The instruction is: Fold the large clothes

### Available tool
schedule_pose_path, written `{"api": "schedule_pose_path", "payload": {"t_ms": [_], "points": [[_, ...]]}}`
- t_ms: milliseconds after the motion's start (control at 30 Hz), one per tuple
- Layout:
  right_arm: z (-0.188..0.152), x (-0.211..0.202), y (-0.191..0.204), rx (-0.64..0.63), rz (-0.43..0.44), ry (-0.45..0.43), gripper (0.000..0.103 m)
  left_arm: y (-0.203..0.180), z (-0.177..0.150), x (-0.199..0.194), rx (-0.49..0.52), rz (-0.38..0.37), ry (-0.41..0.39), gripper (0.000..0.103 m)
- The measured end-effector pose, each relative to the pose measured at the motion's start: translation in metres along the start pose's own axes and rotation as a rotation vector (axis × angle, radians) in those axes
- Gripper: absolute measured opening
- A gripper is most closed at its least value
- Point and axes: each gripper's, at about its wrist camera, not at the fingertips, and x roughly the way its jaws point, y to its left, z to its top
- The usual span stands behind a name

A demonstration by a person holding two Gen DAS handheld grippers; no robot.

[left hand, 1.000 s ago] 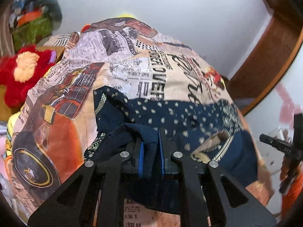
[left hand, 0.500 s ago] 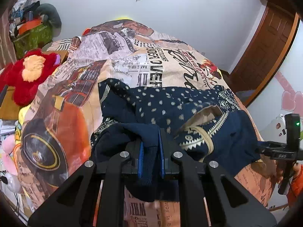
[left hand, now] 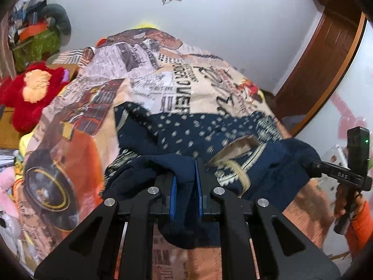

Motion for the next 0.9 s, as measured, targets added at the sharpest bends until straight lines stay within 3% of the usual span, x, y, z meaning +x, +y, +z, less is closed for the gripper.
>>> {"api": "schedule_pose_path", "payload": {"t_ms": [133,300,533,733,900], "points": [[0.031,-0.005,0.003,-0.027,-0.015,-0.075,0.002,0.009,0.023,0.012,-0.076,-0.061,-0.002,0.013],[0.073,0.010,-0.012,0.013,-0.039,-0.119,0.002,0.035,0.054,0.040,-0.172,-0.055,0.004,0.013],[0.117,0.065,-0.053,0.078,-0.113,-0.102,0.002,0.098,0.080,0.098,-0.339,0.031,0.031,0.013],[0.130,0.122,-0.077,0.104,-0.155,-0.021,0.002,0.126,0.081,0.148,-0.307,0.148,0.112,0.013],[0.131,0.140,-0.096,0.151,-0.135,0.001,0.002,0.142,0.090,0.169,-0.282,0.190,0.136,0.014]]}}
